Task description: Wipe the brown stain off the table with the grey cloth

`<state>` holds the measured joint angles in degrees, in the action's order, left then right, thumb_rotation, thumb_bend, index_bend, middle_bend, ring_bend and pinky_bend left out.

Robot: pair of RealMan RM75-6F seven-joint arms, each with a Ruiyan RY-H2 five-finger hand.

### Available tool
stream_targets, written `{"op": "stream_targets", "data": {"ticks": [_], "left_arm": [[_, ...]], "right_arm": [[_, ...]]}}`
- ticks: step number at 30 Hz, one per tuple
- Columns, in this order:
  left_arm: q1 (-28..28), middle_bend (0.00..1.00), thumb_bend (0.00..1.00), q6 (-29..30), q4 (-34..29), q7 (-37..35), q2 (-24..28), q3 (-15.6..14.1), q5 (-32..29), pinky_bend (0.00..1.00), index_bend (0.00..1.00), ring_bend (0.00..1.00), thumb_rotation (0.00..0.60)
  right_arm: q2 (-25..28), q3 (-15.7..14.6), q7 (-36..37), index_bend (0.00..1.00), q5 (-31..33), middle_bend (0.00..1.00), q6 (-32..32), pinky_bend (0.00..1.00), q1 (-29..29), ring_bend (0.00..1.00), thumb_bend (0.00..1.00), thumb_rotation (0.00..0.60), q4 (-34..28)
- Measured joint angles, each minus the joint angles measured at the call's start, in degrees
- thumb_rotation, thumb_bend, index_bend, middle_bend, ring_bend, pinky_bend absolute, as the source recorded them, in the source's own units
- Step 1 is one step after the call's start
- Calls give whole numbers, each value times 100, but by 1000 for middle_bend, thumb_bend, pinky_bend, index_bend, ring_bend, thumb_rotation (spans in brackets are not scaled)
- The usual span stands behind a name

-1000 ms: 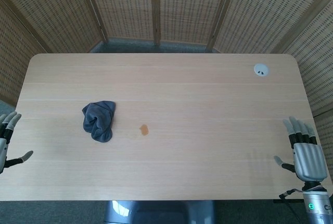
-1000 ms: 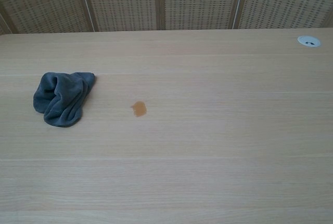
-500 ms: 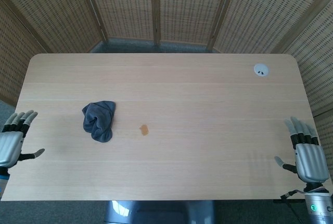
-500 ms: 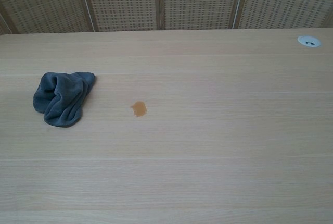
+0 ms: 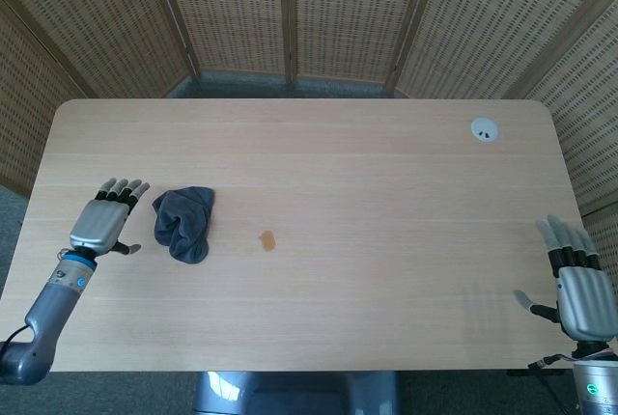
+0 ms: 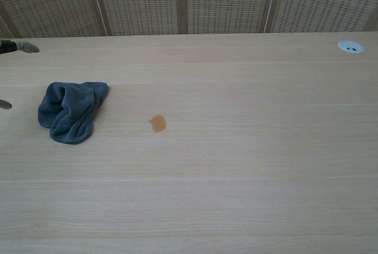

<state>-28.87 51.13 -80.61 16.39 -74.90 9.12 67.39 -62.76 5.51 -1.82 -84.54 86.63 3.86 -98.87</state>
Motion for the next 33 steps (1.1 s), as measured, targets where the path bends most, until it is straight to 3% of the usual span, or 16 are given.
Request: {"op": "stream_targets", "data": {"ticks": [7,12,25,27,28,29,30,32,33], "left_arm": [[-498,0,0,-400,303,767,-381,19,-683,0,0,0,600],[-759,0,0,-593,624,988,-645,-97,-724,0,6,0,600],[-919,0,0,-520,1849,-257,-1357,-529,726,42,88,0,600],[-937,8,3,-527,2036,-265,-1500,-585,771,86,129,1,600],[-949,48,6,-529,2134,-254,-1583,-603,782,144,171,25,600],[-955,125,12,-522,2198,-234,-1639,-607,784,261,227,82,600],[-960,197,18,-502,2257,-201,-1688,-608,786,355,279,143,600],[-965,440,45,-413,2347,-140,-1792,-598,802,639,488,382,600],[-965,517,60,-361,2370,-147,-1821,-593,821,704,564,462,600]], "right_arm": [[21,26,62,0,85,0,-70,0,19,0,0,600,19],[37,34,94,0,101,0,-85,0,23,0,0,600,7],[74,50,160,0,115,0,-69,0,12,0,0,600,-5],[79,50,171,0,106,0,-58,0,8,0,0,600,-11],[84,50,186,0,100,0,-51,0,5,0,0,600,-15],[89,49,199,0,96,0,-47,0,3,0,0,600,-17],[93,49,212,0,91,0,-45,0,1,0,0,600,-18],[100,49,249,0,74,0,-38,0,0,0,0,600,-17],[102,49,263,0,66,0,-34,0,0,0,0,600,-13]]}}
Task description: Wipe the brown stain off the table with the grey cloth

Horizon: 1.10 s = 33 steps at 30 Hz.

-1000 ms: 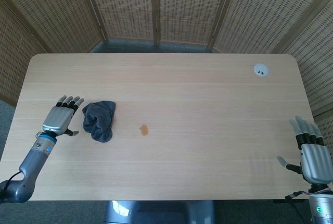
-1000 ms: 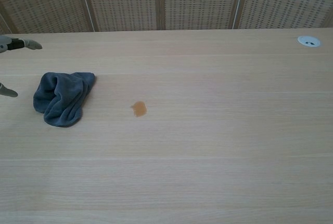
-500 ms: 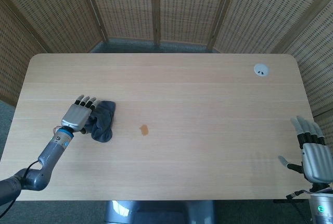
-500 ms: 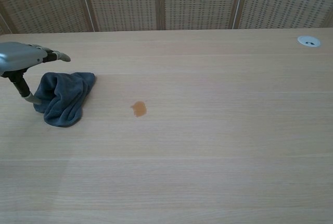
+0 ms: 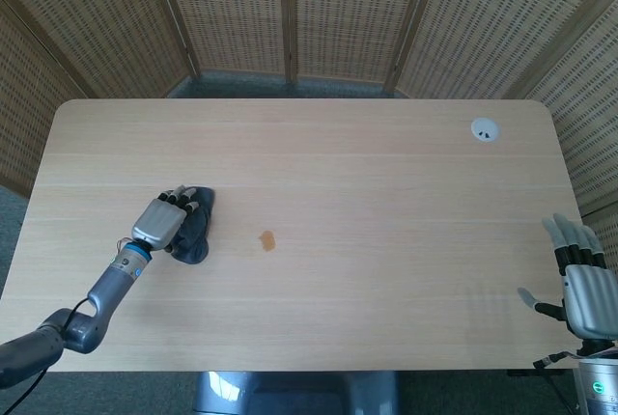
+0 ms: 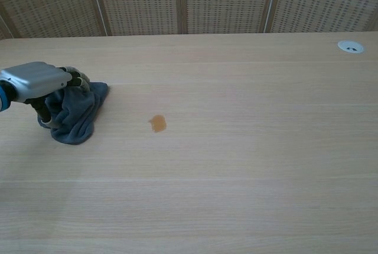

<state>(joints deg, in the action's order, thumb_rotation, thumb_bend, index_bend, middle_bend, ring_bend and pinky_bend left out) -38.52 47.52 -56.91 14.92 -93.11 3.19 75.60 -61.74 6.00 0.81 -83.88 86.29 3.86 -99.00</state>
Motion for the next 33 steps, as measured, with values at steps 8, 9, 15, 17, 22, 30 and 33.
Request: {"op": "stream_targets", "data": {"ticks": [8,9,15,17,22,30,33], "left_arm": [[68,788,123,768,313,-478,-188,-11,480,962,759,747,600],[78,790,124,792,356,-474,-197,-19,501,965,761,749,600],[155,795,131,919,348,-345,-184,-15,503,975,768,758,600],[160,795,131,1041,264,-396,-123,11,546,977,769,758,600],[133,798,131,1459,-22,-538,116,160,697,985,771,760,600],[26,800,131,1977,-982,-503,710,575,803,996,771,767,600],[-25,801,131,2048,-1487,-357,927,734,769,997,771,766,600]], "right_arm": [[-14,1,-16,0,25,0,-36,0,13,0,0,600,26],[-16,-4,-24,0,18,0,-37,0,14,0,0,600,24],[-13,2,-27,0,31,0,-22,0,5,0,0,600,13],[-11,1,-20,0,36,0,-37,0,9,0,0,600,9],[-19,-4,-52,0,34,0,-49,0,16,0,0,600,11],[-12,-2,-55,0,37,0,-35,0,8,0,0,600,-8],[-16,-10,-72,0,31,0,-46,0,12,0,0,600,-9]]}}
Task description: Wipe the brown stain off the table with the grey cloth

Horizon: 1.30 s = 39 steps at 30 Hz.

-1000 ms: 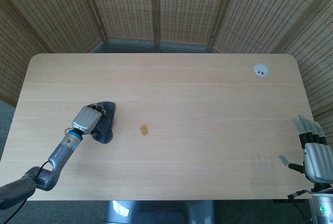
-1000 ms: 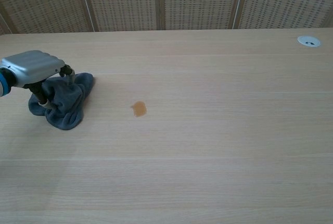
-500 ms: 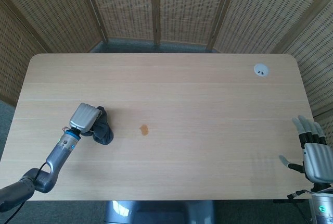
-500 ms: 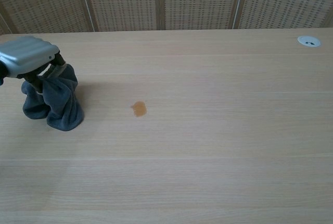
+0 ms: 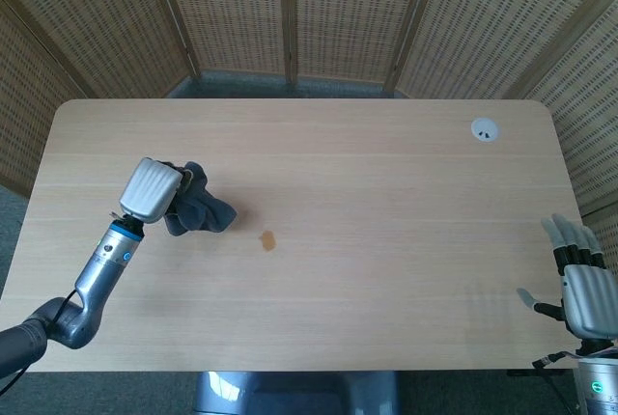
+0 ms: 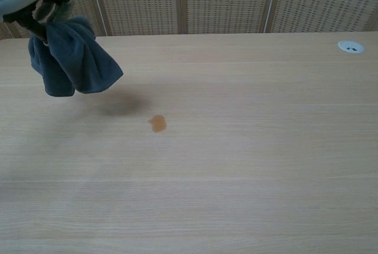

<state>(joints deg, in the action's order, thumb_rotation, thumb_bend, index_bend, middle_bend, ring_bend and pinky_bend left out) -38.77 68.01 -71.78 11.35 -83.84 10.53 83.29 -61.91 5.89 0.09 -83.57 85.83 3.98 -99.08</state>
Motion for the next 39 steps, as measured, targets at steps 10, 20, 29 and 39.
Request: {"op": "stream_targets", "data": {"ticks": [10,20,29,39], "left_arm": [[-507,798,131,-91,-742,868,-71,296,6,997,770,766,600],[-1133,796,131,-344,364,404,-901,90,638,996,767,762,600],[-1598,796,131,-401,1632,-478,-1823,-139,1005,991,766,757,600],[-1833,795,135,135,2717,-1730,-2223,-735,1781,991,761,747,600]], "right_arm": [[8,1,22,0,11,0,-28,0,10,0,0,600,3],[66,43,170,0,83,0,-32,0,2,0,0,600,20],[73,85,254,0,245,0,-179,0,50,0,0,600,93],[50,97,201,0,291,0,-209,0,67,0,0,600,119]]}}
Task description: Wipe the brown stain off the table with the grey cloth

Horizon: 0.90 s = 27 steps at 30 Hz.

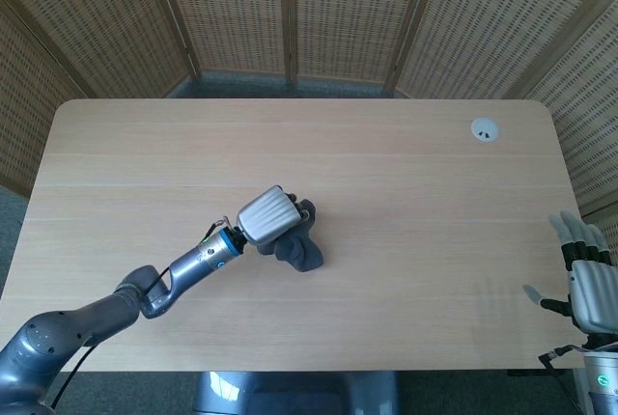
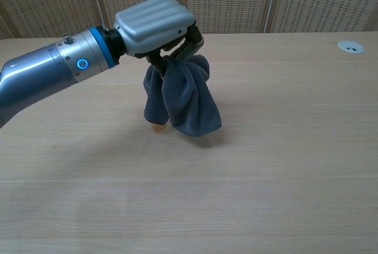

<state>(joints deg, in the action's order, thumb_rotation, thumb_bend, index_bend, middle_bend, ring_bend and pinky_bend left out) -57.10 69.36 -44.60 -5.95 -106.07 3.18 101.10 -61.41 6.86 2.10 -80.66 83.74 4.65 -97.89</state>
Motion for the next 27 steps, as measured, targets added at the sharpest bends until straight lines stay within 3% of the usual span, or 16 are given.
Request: {"op": "stream_targets", "data": {"ticks": [10,19,27], "left_arm": [[-56,774,150,506,901,-602,-236,-679,606,986,756,739,600],[-104,773,149,225,1796,-797,-593,-663,385,985,756,738,600],[-145,771,146,-1,2149,-906,-828,-683,213,984,756,737,600]], "right_arm": [[-21,16,-59,0,41,0,15,0,-3,0,0,600,5],[-38,11,-109,0,45,0,14,0,-1,0,0,600,3],[-34,25,-91,0,87,0,-20,0,9,0,0,600,19]]}}
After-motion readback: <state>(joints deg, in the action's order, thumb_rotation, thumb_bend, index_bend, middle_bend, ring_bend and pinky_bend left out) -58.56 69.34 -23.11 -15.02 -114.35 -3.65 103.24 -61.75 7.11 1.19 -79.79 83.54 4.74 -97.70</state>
